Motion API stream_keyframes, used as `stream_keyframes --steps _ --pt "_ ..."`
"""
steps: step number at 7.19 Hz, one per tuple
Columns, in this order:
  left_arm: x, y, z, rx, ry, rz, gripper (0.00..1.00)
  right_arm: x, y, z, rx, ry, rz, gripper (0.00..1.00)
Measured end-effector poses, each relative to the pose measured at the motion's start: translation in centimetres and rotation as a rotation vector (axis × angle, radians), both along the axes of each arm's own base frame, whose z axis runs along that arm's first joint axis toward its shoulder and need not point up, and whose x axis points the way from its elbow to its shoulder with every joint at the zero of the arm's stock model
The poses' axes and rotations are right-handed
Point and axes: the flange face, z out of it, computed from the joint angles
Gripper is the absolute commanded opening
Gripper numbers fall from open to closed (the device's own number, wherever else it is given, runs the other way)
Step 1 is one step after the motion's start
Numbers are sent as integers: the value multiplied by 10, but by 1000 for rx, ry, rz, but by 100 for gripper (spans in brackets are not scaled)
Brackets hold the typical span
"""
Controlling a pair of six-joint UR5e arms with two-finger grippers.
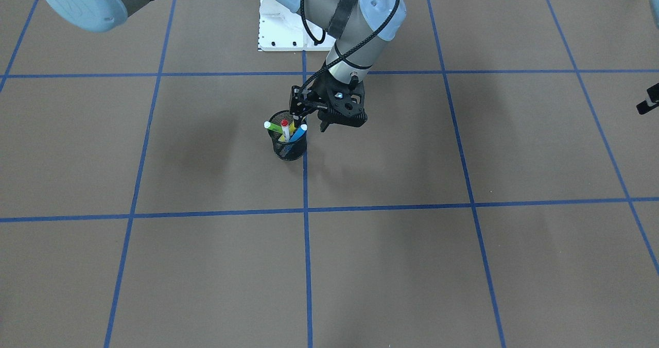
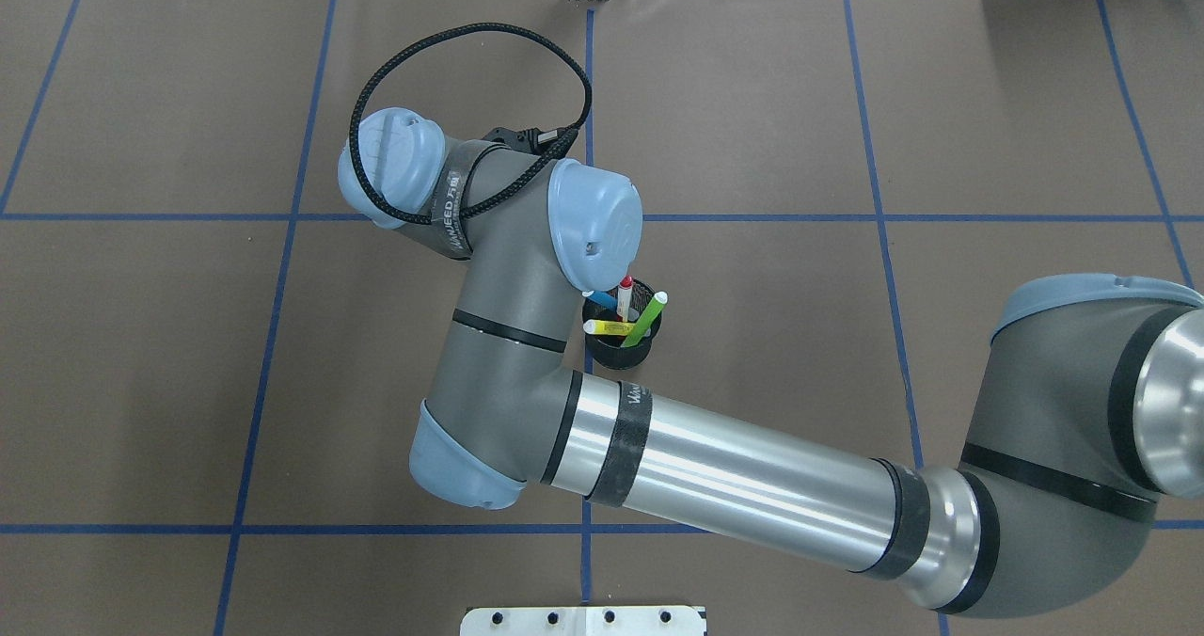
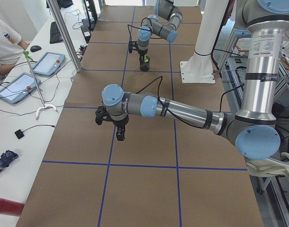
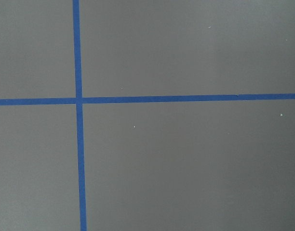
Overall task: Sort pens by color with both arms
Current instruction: 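Lower the right gripper into the cup and grasp the blue marker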
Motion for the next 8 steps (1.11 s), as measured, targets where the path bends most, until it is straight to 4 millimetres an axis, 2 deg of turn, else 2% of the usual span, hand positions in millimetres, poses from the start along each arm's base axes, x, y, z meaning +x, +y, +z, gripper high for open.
stream_keyframes --steps 3,4,5,6,8 --pt "0 0 0 0 0 0 100 -1 -1 9 -2 14 -7 54" --pt "0 0 0 0 0 0 100 -2 -1 12 -2 18 -9 47" --pt "0 0 0 0 0 0 100 -2 -1 14 -3 21 -10 21" --pt "0 0 0 0 0 0 100 -2 -1 16 -4 22 -12 0" --pt "0 0 0 0 1 0 100 -3 0 18 -6 24 -15 0"
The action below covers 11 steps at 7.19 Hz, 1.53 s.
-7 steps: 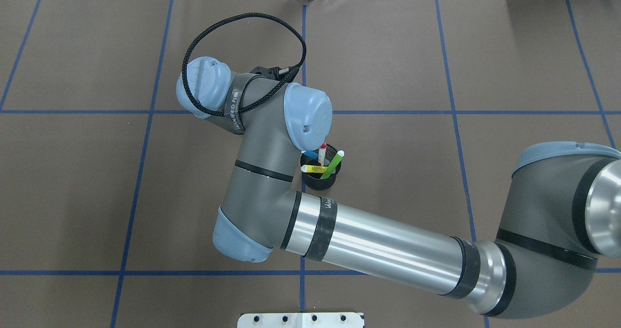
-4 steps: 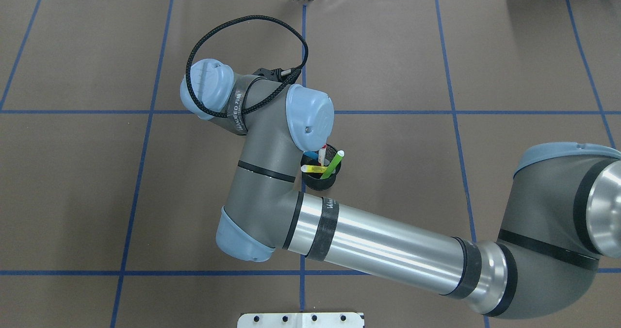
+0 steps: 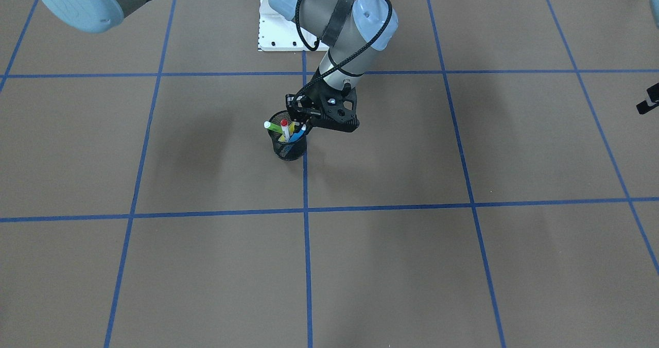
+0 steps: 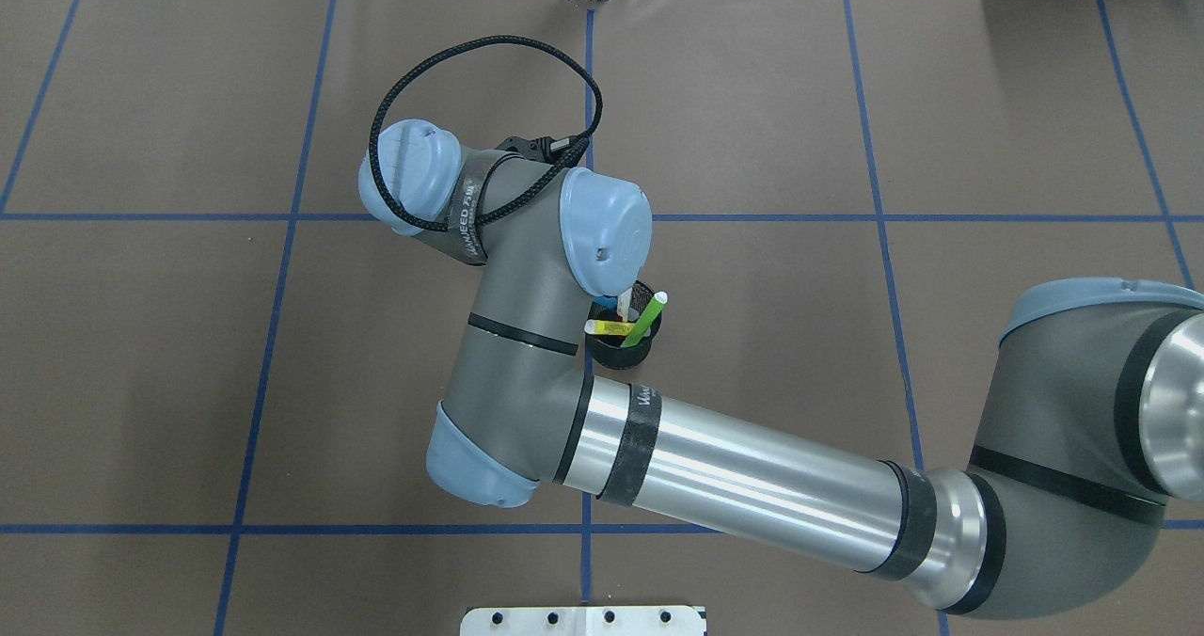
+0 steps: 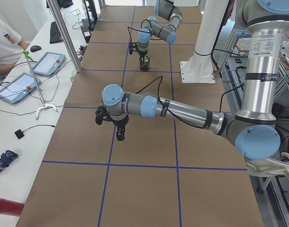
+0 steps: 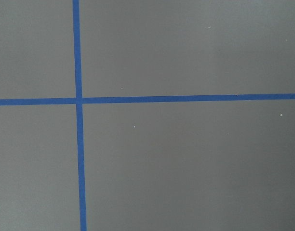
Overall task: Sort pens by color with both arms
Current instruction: 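Lower the right gripper into the cup and grasp the blue marker, then lift the blue marker out of the cup with the right gripper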
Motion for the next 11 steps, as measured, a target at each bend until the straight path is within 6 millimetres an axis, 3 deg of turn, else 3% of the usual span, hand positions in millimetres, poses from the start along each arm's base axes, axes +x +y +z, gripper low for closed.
stream_keyframes --steps 3,7,9,10,11 --pt "0 0 1 -2 0 0 100 13 -2 -15 5 -12 6 0" --pt "1 1 1 -6 16 2 100 87 -8 -98 55 -105 48 0" --pt "1 1 1 -6 19 3 100 143 -34 -131 94 -164 123 0" --pt "1 1 0 -5 20 3 100 172 -49 -130 112 -179 167 0" --pt "1 1 0 -4 20 3 100 190 -66 -110 142 -180 211 0"
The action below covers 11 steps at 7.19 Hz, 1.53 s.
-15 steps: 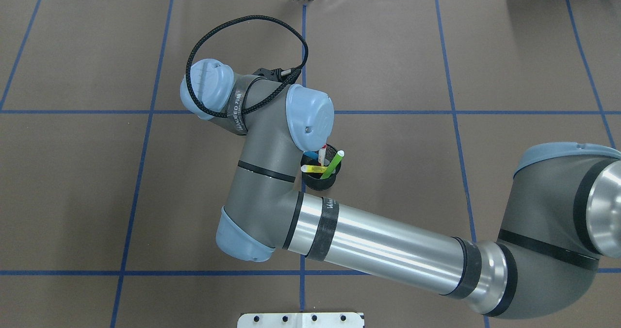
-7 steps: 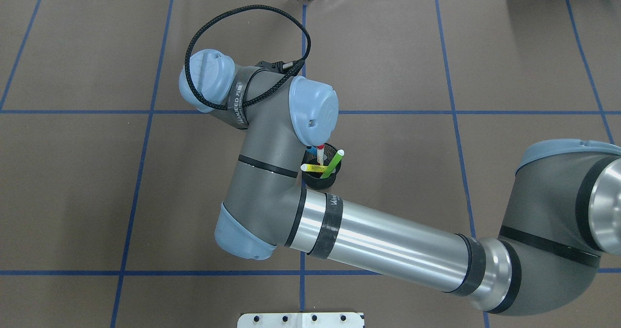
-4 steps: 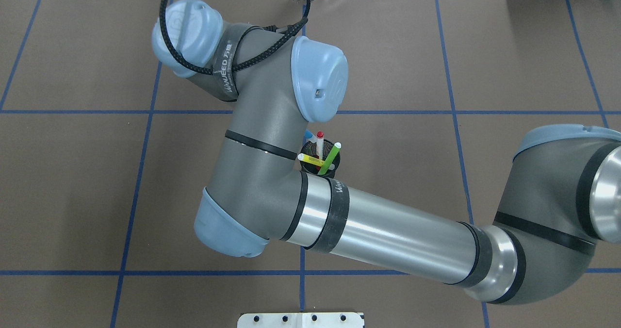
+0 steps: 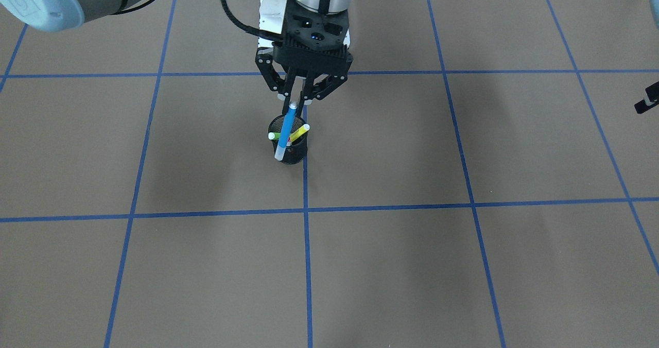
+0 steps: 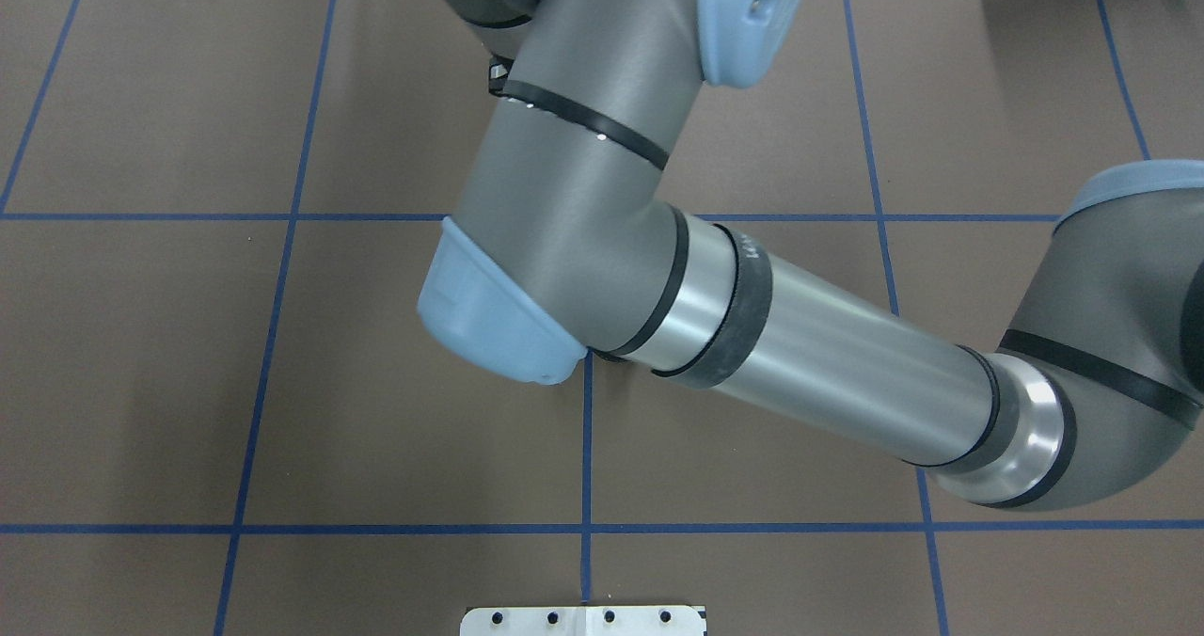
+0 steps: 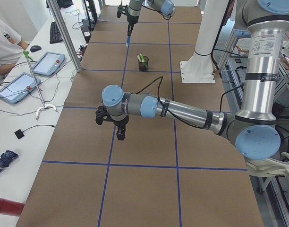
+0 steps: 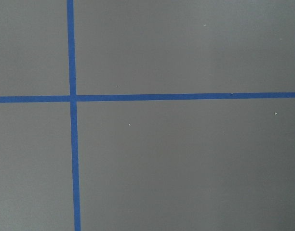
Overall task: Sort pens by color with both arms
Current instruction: 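Lift the blue marker out of the cup with the right gripper, then lay the blue marker on the table beyond the cup, release, retract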
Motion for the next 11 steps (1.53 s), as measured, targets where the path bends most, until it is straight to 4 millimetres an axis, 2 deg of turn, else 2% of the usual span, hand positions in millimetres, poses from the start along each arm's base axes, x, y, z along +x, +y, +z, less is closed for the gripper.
stream_keyframes --steps 1,3,4,5,6,7,9,11 --pt "0 0 -1 1 0 0 100 6 -20 35 54 -10 47 0" --pt "1 0 -4 11 10 3 100 6 -61 135 216 -83 135 0" --pt "1 1 -9 26 14 5 100 3 -80 178 298 -111 165 0" --pt "1 1 -13 40 17 6 100 -10 -94 215 383 -103 210 0" --pt "1 1 -16 51 18 7 100 -27 -100 247 466 -84 264 0" --pt "1 2 -20 61 19 7 100 -42 -97 269 526 -91 296 0" --pt "0 7 -29 78 20 5 100 -67 -76 302 597 -121 322 0" --pt "0 8 -32 84 20 4 100 -89 -55 327 639 -121 335 0"
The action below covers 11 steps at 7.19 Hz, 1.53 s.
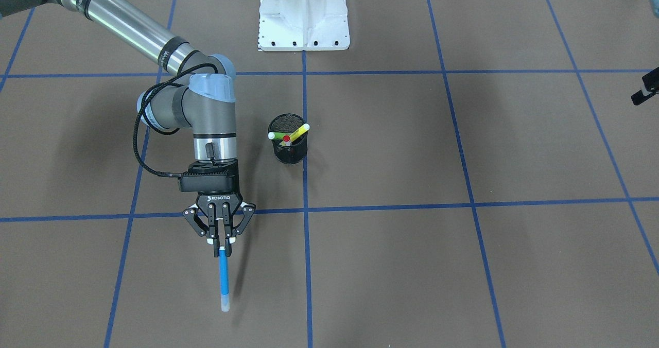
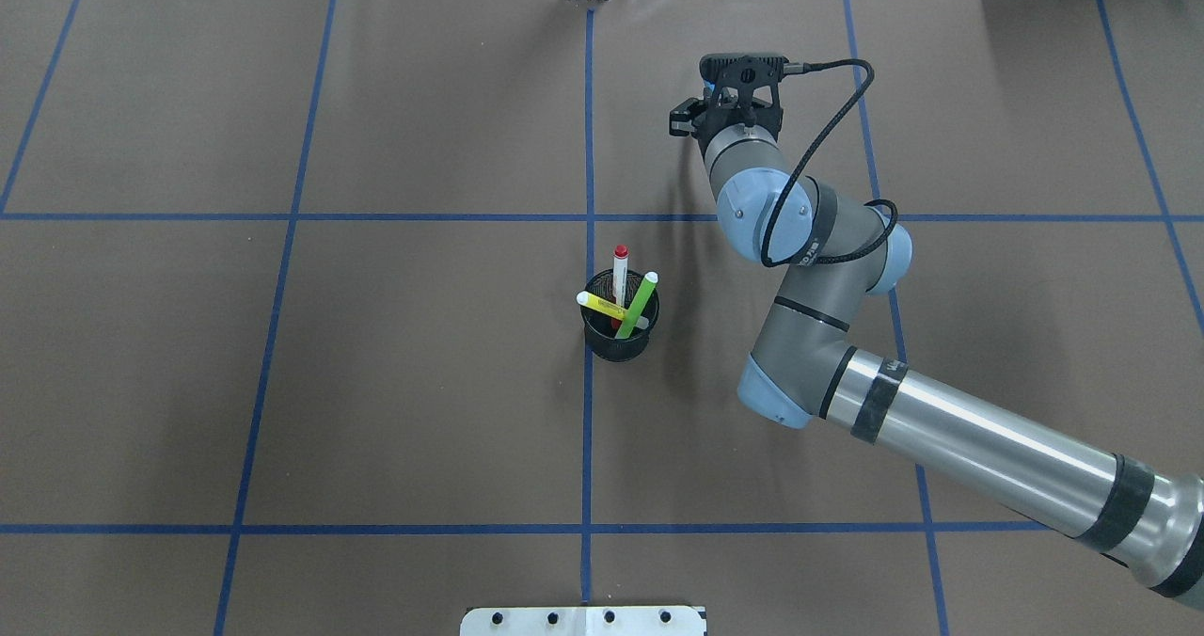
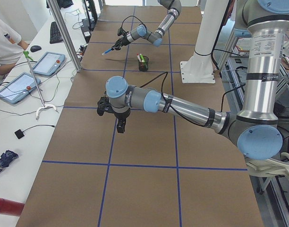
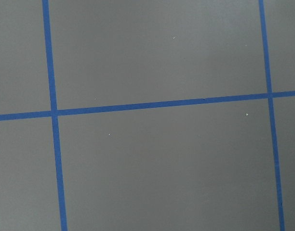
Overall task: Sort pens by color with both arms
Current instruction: 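Lay the blue marker on the table beyond the cup, release, retract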
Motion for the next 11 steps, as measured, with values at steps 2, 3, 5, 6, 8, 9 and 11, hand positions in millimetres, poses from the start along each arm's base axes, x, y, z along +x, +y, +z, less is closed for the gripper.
stream_keyframes --steps 2,3,5,6,8,9,11 --pt "0 0 0 -1 0 -1 100 -15 14 8 10 16 3 0" --pt "0 0 0 -2 0 -1 100 -18 17 12 10 22 0 32" --pt "0 0 0 -1 0 -2 100 -22 23 16 7 28 -6 48" --pt "0 0 -1 0 -2 -2 100 -23 24 18 7 27 -8 61" --pt "1 -2 -3 -2 -6 -7 100 -20 26 13 14 14 -13 64" --pt "7 -8 -12 -17 -3 -21 100 -13 26 2 20 -9 -27 72" --pt "40 -21 -62 -44 10 -66 99 34 19 -4 0 -69 -89 86"
